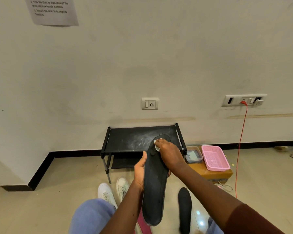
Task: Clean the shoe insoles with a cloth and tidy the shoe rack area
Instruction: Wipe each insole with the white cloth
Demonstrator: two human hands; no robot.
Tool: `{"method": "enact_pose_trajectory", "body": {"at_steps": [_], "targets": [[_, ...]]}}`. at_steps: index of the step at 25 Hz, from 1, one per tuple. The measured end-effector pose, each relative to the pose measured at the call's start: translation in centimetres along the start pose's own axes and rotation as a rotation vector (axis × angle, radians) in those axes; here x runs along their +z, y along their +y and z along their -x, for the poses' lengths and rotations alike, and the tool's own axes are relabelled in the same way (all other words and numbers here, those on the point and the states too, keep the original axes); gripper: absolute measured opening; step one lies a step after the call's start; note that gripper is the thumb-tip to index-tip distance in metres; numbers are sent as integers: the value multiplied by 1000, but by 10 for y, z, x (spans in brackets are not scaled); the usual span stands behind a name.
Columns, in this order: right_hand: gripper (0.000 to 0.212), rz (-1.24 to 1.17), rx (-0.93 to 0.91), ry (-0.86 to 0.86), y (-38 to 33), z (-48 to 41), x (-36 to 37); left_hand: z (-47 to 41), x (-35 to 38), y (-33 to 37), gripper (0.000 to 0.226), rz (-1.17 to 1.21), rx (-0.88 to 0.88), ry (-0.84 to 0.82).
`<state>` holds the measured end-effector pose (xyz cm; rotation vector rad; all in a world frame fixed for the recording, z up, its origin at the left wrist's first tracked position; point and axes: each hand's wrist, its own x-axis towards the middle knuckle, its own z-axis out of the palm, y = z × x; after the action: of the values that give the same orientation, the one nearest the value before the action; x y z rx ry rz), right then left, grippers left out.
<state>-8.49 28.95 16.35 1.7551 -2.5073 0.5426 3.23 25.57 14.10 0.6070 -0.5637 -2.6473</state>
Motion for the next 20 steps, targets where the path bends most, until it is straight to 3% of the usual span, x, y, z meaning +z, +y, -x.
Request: {"method": "enact_pose_trajectory", "body": {"at_steps": [4, 8, 13, 15, 17, 20], "targets": [[38, -95, 173, 92, 6, -7, -4, 5, 2, -2, 52, -54, -22, -37], [36, -155, -34, 63, -10, -2, 2, -1, 0, -1, 51, -42, 39, 62], [32, -195, -243, 83, -27, 13, 13, -11, -10, 5, 87, 43, 47, 162], [31, -192, -273, 78, -28, 16, 14, -12, -10, 6, 92, 49, 29, 179], [30, -161, -273, 79, -26, 15, 14, -7, -4, 5, 82, 28, 35, 204], [31, -120, -153, 81, -19, 7, 11, -4, 5, 2, 73, -2, 42, 188]]}}
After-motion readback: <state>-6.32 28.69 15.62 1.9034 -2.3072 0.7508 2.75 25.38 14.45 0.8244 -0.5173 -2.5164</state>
